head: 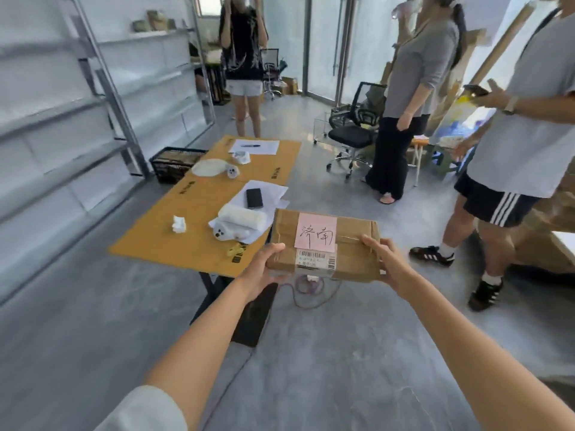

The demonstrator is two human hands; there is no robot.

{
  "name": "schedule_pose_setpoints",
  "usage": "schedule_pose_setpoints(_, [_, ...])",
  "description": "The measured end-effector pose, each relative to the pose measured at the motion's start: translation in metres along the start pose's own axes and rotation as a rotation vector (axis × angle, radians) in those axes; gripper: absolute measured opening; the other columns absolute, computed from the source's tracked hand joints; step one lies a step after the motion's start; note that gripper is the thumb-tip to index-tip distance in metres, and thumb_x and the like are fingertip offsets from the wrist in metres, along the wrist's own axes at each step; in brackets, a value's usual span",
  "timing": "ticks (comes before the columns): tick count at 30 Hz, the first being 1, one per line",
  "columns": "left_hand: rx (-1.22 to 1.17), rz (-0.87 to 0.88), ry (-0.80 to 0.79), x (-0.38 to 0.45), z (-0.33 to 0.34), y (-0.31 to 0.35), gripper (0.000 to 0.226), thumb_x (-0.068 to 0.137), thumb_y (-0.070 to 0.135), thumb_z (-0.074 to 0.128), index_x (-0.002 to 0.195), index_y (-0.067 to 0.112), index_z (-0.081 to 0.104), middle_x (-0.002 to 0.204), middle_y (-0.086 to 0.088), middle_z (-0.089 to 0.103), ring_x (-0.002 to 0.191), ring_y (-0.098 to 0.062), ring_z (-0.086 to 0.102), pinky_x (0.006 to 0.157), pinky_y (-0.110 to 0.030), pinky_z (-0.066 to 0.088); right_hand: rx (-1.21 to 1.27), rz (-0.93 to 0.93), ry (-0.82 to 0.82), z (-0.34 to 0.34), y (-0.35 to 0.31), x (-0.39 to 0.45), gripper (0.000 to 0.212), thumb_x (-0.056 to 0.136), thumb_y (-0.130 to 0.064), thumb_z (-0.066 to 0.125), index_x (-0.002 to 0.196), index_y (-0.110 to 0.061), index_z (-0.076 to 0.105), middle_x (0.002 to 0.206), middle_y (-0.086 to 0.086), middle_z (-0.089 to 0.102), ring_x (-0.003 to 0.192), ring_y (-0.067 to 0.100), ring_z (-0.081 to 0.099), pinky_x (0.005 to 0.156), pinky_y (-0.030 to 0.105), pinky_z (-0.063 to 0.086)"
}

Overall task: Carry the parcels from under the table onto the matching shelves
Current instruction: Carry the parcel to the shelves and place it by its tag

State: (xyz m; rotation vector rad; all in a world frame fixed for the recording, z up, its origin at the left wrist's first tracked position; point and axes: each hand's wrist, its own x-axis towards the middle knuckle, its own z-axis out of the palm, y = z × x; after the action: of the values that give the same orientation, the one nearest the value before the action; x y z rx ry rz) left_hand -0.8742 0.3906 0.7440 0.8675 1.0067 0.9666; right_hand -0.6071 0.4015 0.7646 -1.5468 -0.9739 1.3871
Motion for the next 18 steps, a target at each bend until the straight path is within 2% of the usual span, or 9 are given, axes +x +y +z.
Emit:
schedule_pose_setpoints(3, [0.024, 0.015, 0.175, -0.010, -0.039, 0.010, 0.022, 0.083, 0.038, 0.055, 0.096, 0.024, 0.066, 0.091, 0.001, 0.070, 0.086, -0.014, 0.062, 0.077, -0.033, 0.047, -0.048, -0.024, -0.106, 0.051, -0.012, 0.028, 0.054, 0.083, -0.045, 0.063, 0.123, -0.014, 0.044, 0.122, 0.009, 0.053, 0.112, 0.029, 0.055, 0.086, 0.046, 0.053])
schedule_pose_setpoints(6, [0.043, 0.032, 0.347, -0.020, -0.077, 0.019, 0.035, 0.071, 0.046, 0.059, 0.098, 0.024, 0.064, 0.099, -0.001, 0.067, 0.094, -0.018, 0.059, 0.080, -0.032, 0.046, -0.092, -0.052, -0.195, 0.103, -0.023, 0.055, 0.052, 0.085, -0.044, 0.062, 0.124, -0.014, 0.044, 0.121, 0.008, 0.051, 0.107, 0.026, 0.053, 0.087, 0.044, 0.050])
schedule_pose_setpoints(8, [0.068, 0.033, 0.471, -0.029, -0.103, 0.024, 0.045, 0.075, 0.047, 0.064, 0.110, 0.020, 0.060, 0.110, -0.003, 0.066, 0.101, -0.020, 0.060, 0.081, -0.031, 0.050, -0.121, -0.072, -0.283, 0.142, -0.032, 0.068, 0.051, 0.085, -0.044, 0.061, 0.124, -0.014, 0.044, 0.120, 0.008, 0.051, 0.105, 0.023, 0.053, 0.080, 0.038, 0.051])
schedule_pose_setpoints(10, [0.084, 0.054, 0.635, -0.037, -0.130, 0.029, 0.046, 0.081, 0.046, 0.061, 0.117, 0.019, 0.054, 0.114, -0.004, 0.064, 0.097, -0.018, 0.061, 0.077, -0.029, 0.051, -0.153, -0.073, -0.386, 0.185, -0.046, 0.080, 0.052, 0.085, -0.043, 0.062, 0.124, -0.013, 0.045, 0.118, 0.008, 0.052, 0.103, 0.024, 0.054, 0.072, 0.035, 0.052])
schedule_pose_setpoints(11, [0.083, 0.076, 0.716, -0.043, -0.144, 0.030, 0.045, 0.083, 0.044, 0.060, 0.119, 0.019, 0.053, 0.115, -0.005, 0.064, 0.093, -0.016, 0.061, 0.074, -0.028, 0.050, -0.175, -0.067, -0.440, 0.208, -0.051, 0.086, 0.053, 0.085, -0.043, 0.062, 0.124, -0.013, 0.045, 0.118, 0.009, 0.053, 0.104, 0.025, 0.054, 0.075, 0.037, 0.053])
schedule_pose_setpoints(14, [0.094, 0.083, 0.807, -0.057, -0.166, 0.029, 0.037, 0.090, 0.036, 0.055, 0.123, 0.019, 0.049, 0.118, -0.006, 0.062, 0.086, -0.011, 0.060, 0.067, -0.026, 0.048, -0.197, -0.071, -0.504, 0.248, -0.051, 0.096, 0.051, 0.083, -0.046, 0.064, 0.121, -0.017, 0.045, 0.117, 0.008, 0.055, 0.105, 0.025, 0.055, 0.090, 0.044, 0.051])
schedule_pose_setpoints(18, [0.055, 0.154, 1.036, -0.085, -0.208, 0.032, 0.045, 0.092, 0.028, 0.054, 0.134, 0.014, 0.044, 0.117, -0.005, 0.061, 0.083, -0.007, 0.059, 0.063, -0.025, 0.048, -0.245, -0.098, -0.688, 0.328, -0.054, 0.097, 0.047, 0.082, -0.044, 0.065, 0.118, -0.017, 0.049, 0.112, 0.004, 0.059, 0.102, 0.022, 0.058, 0.094, 0.046, 0.051])
